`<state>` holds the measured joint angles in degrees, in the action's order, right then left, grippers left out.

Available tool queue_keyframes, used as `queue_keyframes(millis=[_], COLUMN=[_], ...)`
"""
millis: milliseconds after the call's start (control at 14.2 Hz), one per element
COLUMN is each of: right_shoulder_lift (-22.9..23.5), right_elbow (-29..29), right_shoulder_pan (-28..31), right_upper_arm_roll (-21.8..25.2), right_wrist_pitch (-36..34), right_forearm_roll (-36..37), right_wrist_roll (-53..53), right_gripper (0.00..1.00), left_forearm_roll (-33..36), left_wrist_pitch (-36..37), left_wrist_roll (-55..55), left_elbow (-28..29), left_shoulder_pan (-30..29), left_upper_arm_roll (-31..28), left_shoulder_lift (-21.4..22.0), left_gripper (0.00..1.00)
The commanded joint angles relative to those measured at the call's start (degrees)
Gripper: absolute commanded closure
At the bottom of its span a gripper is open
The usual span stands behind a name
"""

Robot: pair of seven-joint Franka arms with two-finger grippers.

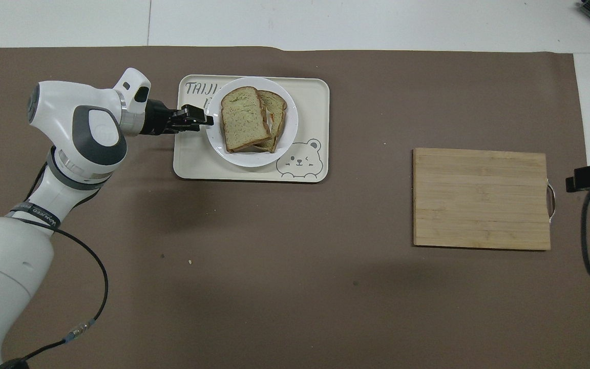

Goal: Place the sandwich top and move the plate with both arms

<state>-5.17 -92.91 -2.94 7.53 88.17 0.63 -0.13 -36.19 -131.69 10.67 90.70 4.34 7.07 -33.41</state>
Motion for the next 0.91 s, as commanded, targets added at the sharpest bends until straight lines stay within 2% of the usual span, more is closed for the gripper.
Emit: queue_keyframes(millis=[0,281,351,492,632,703,843], right_shoulder_lift=[-0.72,-0.72,-0.72,-0.72,-0.72,-0.72,-0.72], right_elbow=[-0.69,-0.61,-0.69,-0.69,-0.69,-0.69,-0.61], right_shoulder_pan=[-0.32,-0.32,-0.32,-0.32,-0.32,-0.32,-0.32], right_upper_arm_roll=[0.29,0.29,0.29,0.29,0.29,0.29,0.29], right_wrist_pitch=[0.6,0.6,0.6,0.6,0.6,0.6,0.6], right_forearm_roll=[0.25,0.34,0.34,0.34,0.34,0.34,0.34], right_wrist_roll=[-0.93,-1.01,-1.01,-1.01,-1.01,-1.01,-1.01], right_gripper=[0.0,0.0,0.0,0.0,0.0,0.0,0.0], left_forearm_roll=[14.16,33.51,36.42,37.77,38.04,37.95,37.42], left_wrist_pitch=[0.38,9.5,11.61,14.35,17.77,21.44,33.28], left_wrist_roll=[-5.04,-4.61,-4.43,-4.34,-3.21,-2.42,-0.4], left_elbow=[0.71,0.8,0.62,0.27,-1.82,-4.62,-11.38], left_shoulder_pan=[1.11,0.41,0.15,-0.9,-1.96,-2.14,-2.31], left_upper_arm_roll=[-0.91,-0.92,-1.0,-2.22,-3.37,-3.72,-5.57], left_shoulder_lift=[5.18,13.96,16.43,21.87,25.05,25.59,25.94], left_gripper=[0.0,0.0,0.0,0.0,0.0,0.0,0.0])
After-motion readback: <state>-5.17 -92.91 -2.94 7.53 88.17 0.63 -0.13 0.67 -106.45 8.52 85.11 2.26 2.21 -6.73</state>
